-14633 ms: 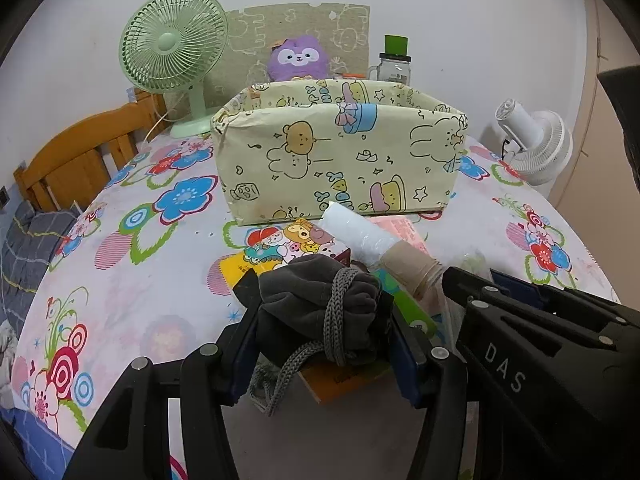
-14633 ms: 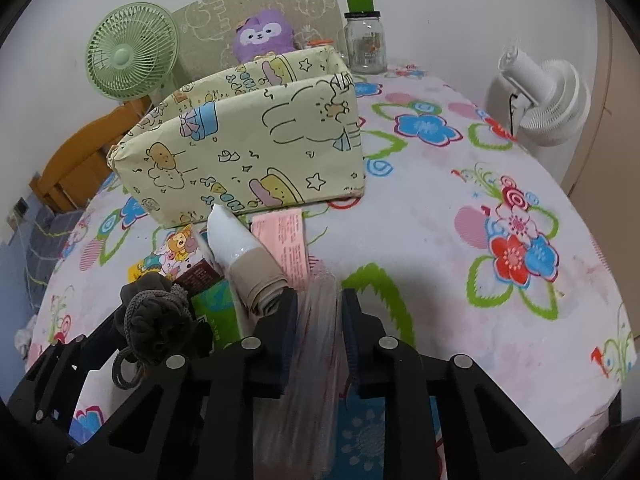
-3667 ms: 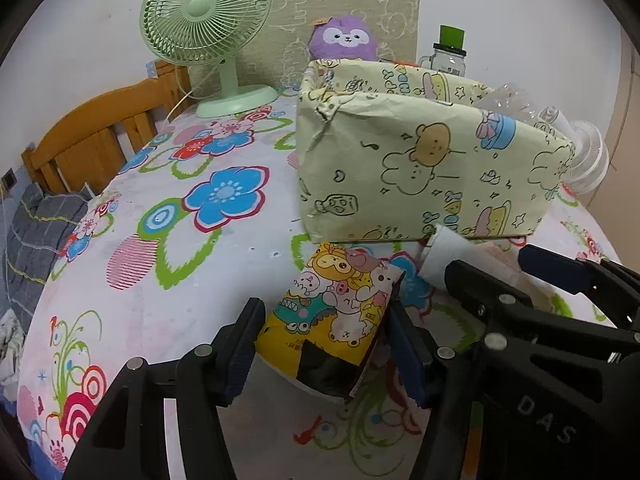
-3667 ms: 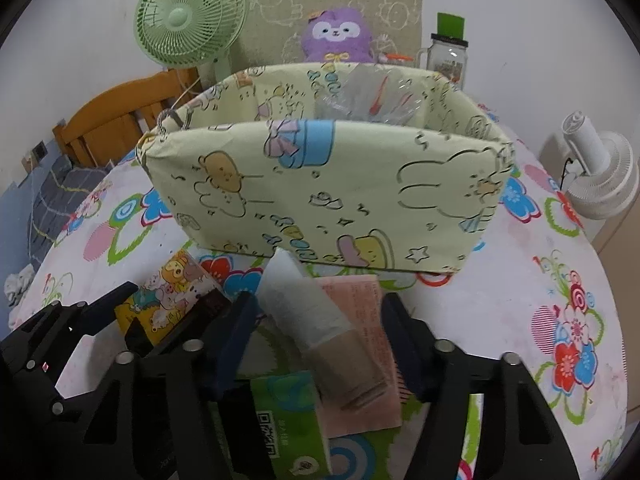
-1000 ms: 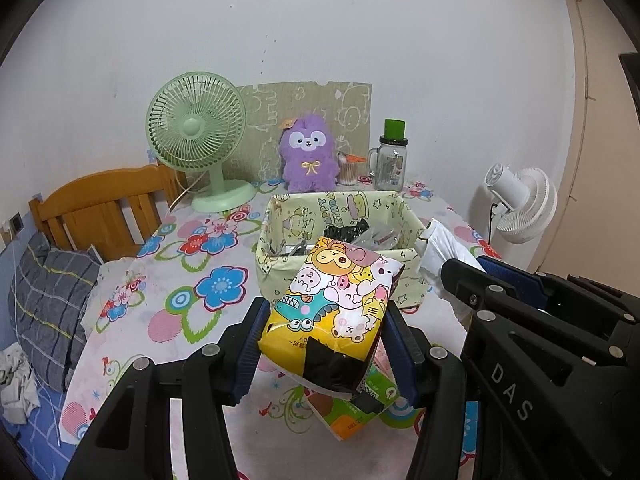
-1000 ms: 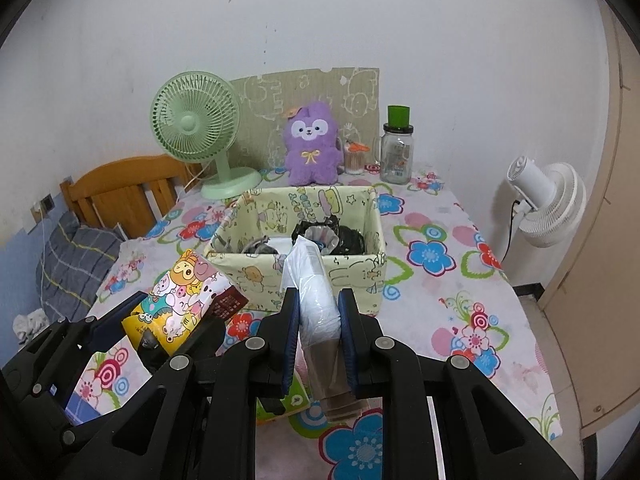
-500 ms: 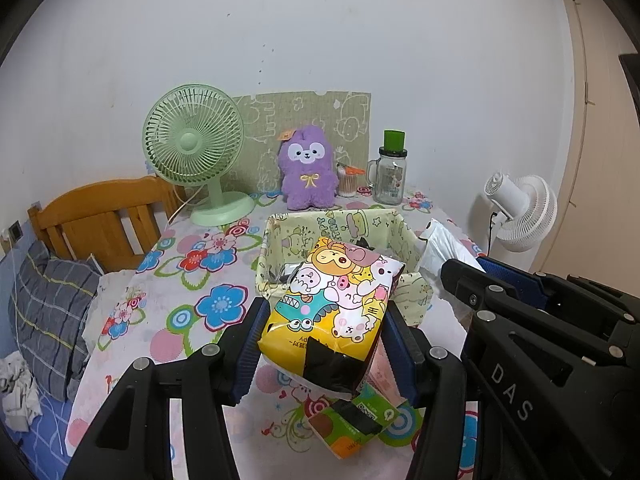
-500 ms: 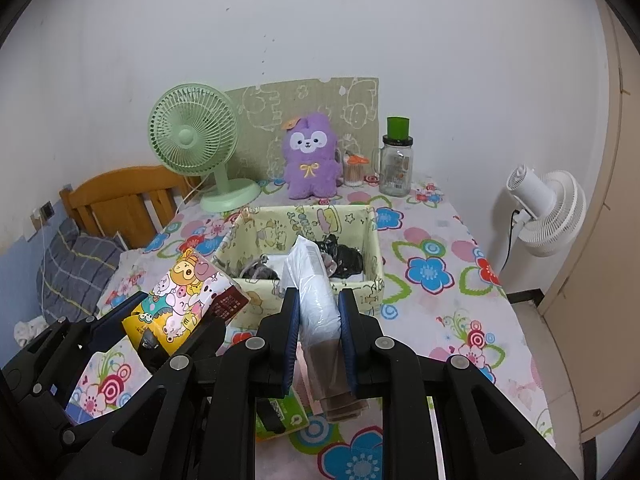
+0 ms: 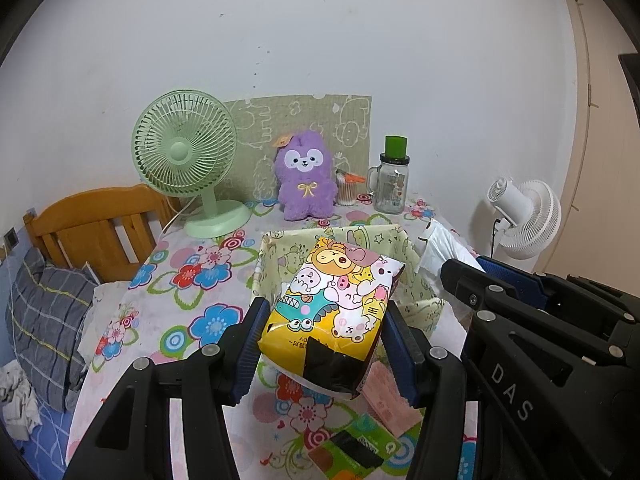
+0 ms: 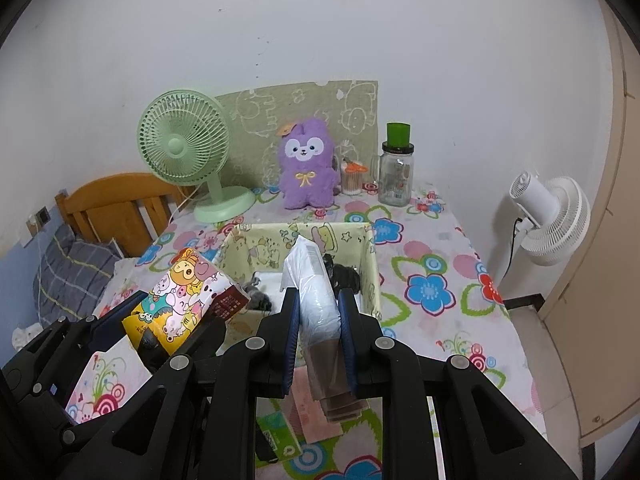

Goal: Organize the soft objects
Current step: 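Carry the yellow package and white-wrapped roll together over the fabric box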

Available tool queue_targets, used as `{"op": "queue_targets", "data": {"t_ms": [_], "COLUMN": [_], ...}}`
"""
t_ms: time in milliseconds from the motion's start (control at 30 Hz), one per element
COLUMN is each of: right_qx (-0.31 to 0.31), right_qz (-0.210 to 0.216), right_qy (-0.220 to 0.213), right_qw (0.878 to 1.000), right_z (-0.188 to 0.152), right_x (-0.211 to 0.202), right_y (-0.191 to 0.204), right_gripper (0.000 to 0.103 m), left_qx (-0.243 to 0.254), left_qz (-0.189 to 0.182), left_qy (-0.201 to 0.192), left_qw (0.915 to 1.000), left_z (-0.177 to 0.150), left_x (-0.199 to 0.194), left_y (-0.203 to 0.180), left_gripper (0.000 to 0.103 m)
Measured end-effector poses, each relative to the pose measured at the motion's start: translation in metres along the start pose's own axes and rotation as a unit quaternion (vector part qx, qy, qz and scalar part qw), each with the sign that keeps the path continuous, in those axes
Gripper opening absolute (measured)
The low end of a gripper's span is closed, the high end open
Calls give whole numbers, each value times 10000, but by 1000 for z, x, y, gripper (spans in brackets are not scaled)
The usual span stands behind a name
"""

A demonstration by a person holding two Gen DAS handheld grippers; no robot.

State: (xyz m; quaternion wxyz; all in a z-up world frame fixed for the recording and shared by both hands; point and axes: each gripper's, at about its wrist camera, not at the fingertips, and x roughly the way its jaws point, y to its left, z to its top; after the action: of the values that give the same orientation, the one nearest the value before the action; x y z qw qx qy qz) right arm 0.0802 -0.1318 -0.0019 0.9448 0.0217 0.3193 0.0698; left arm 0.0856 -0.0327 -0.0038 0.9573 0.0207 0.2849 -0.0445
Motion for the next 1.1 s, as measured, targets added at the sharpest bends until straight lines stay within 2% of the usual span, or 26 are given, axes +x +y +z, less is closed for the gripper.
{"op": "queue_targets", "data": {"t_ms": [267, 600, 1100], "right_qx": [-21, -20, -20], "right_qz": [-5, 20, 125], "right_qy": [5, 37, 148], "right_qw": [10000, 10000, 9998], "right_z": [17, 35, 47], "right_x": [14, 37, 73], "right_y": [-5, -7, -11], "right_gripper": [22, 22, 22], "left_qx": [2, 15, -9], "left_qz": [4, 17, 71], "left_qy": [-3, 10, 108], "left_qw": [10000, 10000, 9999], "left_z": [4, 25, 34], "left_x": [5, 30, 68], "left_y": [0, 1, 5], "left_gripper": [58, 58, 58]}}
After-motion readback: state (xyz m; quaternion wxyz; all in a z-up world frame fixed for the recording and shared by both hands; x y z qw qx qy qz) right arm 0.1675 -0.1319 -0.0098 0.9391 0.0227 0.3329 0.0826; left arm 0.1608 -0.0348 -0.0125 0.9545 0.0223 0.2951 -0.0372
